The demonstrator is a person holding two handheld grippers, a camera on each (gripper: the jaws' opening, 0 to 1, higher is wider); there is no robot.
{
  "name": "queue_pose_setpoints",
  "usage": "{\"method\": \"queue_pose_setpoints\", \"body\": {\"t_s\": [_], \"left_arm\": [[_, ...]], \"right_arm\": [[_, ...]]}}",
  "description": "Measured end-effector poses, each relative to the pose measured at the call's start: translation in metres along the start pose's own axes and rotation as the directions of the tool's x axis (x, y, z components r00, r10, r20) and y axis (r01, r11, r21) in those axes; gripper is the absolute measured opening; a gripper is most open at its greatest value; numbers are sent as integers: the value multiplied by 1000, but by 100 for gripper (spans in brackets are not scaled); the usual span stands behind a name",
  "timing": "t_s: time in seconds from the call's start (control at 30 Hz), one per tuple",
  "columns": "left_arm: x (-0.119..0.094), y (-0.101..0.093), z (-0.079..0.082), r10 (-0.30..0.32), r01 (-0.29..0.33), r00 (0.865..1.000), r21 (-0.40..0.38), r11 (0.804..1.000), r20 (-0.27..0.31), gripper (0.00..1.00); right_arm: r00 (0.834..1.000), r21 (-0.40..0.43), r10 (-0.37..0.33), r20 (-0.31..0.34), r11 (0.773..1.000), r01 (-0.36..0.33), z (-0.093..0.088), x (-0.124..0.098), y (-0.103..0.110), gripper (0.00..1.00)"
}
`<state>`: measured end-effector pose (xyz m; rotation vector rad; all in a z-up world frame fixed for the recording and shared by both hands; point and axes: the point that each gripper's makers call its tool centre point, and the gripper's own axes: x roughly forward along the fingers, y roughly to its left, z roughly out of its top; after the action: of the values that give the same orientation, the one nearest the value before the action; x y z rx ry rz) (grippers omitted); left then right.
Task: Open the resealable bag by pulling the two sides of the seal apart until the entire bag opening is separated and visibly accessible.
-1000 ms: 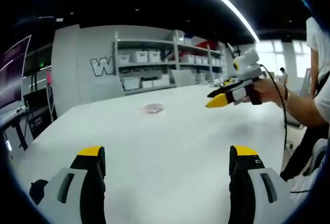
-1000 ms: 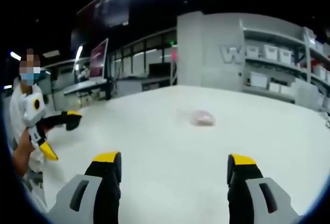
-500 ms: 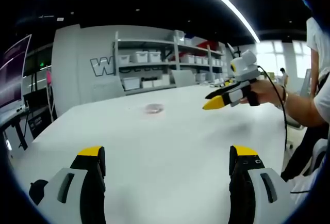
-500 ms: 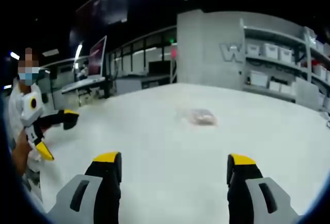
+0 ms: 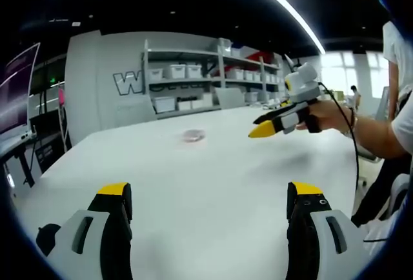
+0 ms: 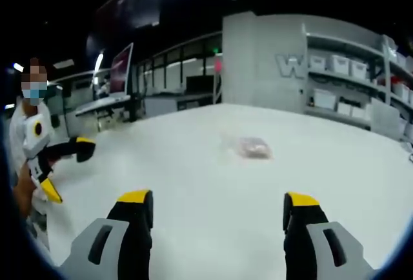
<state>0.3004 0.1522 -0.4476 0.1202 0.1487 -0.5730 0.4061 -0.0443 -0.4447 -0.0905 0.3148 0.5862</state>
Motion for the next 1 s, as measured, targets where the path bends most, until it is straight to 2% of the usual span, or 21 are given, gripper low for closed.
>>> {"method": "queue_pose_setpoints", "body": {"t_s": [0.63,1.0], "left_arm": [[-1,-1,0,-2,2,1000,5,1000,0,100],[-2,-2,2,-3,3,1000,12,1000,7,100]], "right_arm": [[1000,2,-10,-15,1000,10,-2,12,-6,81],[999,-28,-22,-29,999,21,-3,21,-6,79]]}}
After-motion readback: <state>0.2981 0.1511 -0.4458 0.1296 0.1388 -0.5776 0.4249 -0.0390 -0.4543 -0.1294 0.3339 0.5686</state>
